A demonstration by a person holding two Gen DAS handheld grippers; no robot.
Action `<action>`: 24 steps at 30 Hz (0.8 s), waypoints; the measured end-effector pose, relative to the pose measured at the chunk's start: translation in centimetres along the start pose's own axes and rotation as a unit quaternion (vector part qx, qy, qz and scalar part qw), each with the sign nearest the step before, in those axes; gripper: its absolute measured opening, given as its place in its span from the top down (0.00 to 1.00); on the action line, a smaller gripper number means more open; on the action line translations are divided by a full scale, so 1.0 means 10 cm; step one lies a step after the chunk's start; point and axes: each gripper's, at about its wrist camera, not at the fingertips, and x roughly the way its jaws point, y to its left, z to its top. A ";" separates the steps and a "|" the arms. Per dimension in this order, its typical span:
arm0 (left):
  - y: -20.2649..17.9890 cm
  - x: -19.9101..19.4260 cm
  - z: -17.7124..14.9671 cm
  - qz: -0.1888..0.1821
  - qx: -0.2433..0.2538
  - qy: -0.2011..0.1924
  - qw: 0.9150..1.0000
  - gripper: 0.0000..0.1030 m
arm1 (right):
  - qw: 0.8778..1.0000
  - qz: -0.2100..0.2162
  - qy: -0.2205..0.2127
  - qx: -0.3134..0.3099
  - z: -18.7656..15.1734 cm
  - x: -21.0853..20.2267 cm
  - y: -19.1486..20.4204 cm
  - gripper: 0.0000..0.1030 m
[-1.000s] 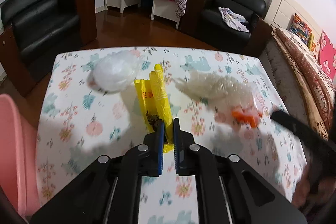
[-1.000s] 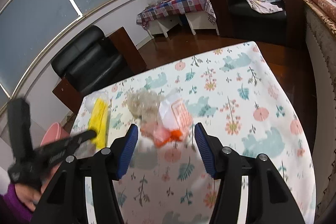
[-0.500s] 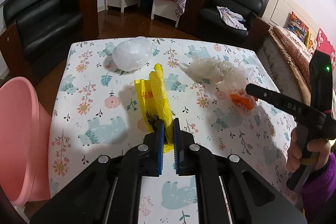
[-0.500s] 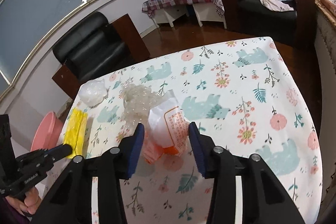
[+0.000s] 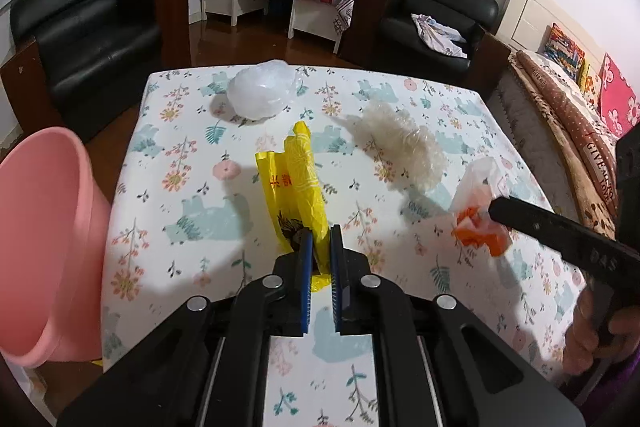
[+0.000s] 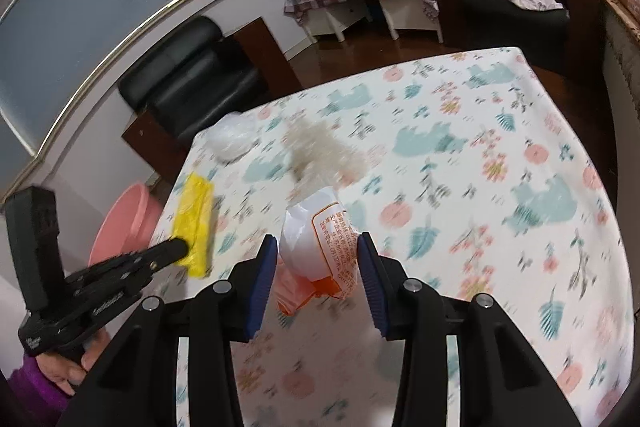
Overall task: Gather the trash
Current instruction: 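Hold yellow bag in left tool while right tool grasps the orange-and-white packet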
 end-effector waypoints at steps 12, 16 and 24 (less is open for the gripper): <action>0.12 -0.09 -0.26 0.011 -0.013 0.012 1.000 0.93 | 0.998 -0.025 0.026 -0.043 -0.33 0.06 0.44 0.60; 0.14 -0.08 -0.29 0.014 -0.017 0.021 1.000 0.93 | 0.998 -0.030 0.035 -0.040 -0.36 0.10 0.44 0.59; 0.16 -0.06 -0.32 0.018 -0.024 0.028 0.999 0.93 | 0.998 -0.038 0.039 -0.041 -0.38 0.10 0.44 0.57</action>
